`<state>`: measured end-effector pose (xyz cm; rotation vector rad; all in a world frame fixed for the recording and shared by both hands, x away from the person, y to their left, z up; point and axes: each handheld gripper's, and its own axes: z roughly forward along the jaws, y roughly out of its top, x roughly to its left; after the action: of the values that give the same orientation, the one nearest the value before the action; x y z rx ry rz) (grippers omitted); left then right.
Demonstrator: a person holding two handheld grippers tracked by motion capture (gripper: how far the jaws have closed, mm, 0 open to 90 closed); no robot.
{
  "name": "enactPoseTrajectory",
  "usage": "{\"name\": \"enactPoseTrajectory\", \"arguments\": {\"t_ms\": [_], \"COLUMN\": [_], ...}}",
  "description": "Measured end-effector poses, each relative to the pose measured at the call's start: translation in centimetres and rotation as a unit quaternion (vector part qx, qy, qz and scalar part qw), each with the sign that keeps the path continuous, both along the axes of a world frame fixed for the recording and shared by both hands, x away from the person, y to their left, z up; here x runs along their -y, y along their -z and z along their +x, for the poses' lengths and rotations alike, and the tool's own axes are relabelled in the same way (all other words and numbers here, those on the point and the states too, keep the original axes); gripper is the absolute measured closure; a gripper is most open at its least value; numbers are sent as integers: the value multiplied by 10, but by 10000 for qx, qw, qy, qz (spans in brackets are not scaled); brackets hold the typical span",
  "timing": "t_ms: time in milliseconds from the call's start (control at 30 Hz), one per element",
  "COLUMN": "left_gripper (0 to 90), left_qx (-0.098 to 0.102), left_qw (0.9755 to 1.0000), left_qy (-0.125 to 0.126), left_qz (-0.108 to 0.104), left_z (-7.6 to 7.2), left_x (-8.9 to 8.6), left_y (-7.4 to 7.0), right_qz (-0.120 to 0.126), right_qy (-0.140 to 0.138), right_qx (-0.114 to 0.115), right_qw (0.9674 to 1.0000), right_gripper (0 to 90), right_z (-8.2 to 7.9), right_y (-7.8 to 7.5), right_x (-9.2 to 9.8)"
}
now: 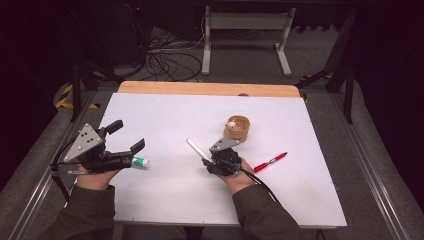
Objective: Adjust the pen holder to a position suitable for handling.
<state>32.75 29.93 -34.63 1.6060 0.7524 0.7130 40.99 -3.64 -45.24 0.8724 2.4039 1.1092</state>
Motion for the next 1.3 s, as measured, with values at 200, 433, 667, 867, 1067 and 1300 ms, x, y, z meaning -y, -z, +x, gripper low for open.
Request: {"name": "enactPoseTrajectory", "arguments": {"t_ms": [200,433,667,867,1067,1300], "left_gripper": [97,99,100,102,103,105], "left_qx": [-2,-7,-23,-39,-68,-69], "left_qw": [10000,10000,10000,10000,10000,10000], "left_qy": [13,7,12,15,17,45], "left_qz": [9,0,-1,29,20,18], "left_z": [1,1,1,2,2,2], "left_x": [0,0,0,1,1,5], "left_y": [1,1,1,2,3,4], "right_qz": [-31,-141,-148,-118,-120,-121], "right_qy": [14,85,107,163,159,189], "right_qx": [-50,-124,-228,-267,-314,-309], "right_qw": [10000,9998,9996,9994,9993,9993], "right_gripper": [551,556,563,596,628,672], "right_z": [1,3,5,4,4,4], "right_y": [3,9,12,12,12,12], "right_x": [-2,-3,-3,-3,-2,-2]}}
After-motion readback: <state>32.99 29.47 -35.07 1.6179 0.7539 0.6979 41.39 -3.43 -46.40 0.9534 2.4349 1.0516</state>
